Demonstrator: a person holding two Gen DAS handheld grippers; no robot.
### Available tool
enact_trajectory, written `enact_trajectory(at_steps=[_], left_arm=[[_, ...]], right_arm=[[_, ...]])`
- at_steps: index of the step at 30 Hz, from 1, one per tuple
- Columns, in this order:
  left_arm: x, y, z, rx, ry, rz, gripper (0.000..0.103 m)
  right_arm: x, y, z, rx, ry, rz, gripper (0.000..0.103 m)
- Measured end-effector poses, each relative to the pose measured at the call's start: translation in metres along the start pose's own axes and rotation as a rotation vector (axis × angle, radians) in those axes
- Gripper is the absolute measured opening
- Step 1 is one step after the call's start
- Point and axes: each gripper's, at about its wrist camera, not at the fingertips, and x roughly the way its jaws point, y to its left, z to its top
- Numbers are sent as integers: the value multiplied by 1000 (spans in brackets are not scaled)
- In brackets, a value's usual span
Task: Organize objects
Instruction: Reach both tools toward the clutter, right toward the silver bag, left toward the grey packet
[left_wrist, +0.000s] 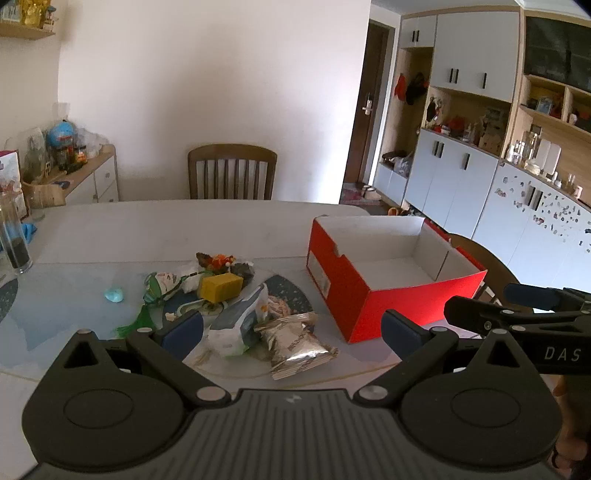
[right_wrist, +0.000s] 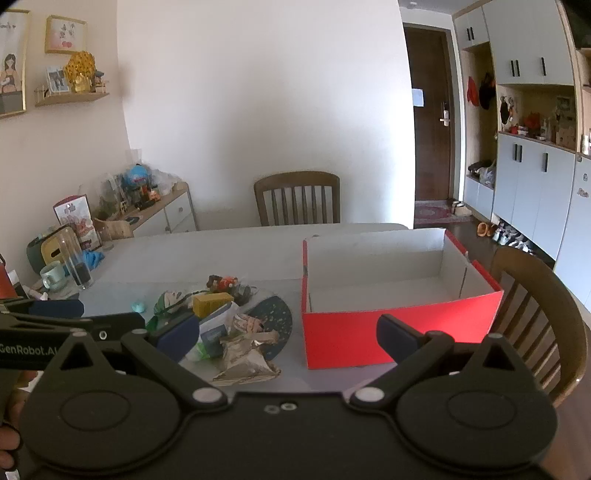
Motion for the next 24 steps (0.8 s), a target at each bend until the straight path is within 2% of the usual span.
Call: enact_trajectory(at_steps=[9,16,24], left_arm=[[30,30,8,-5,35,-26,103],[65,62,10,-28,101,-71,102],[108,81,8,56,146,-82,102]], right_arm=[[31,14,4,11,41,-26,102],[63,31,5,6,107,-29,102],[105,39,-2,22,224,-39,98]])
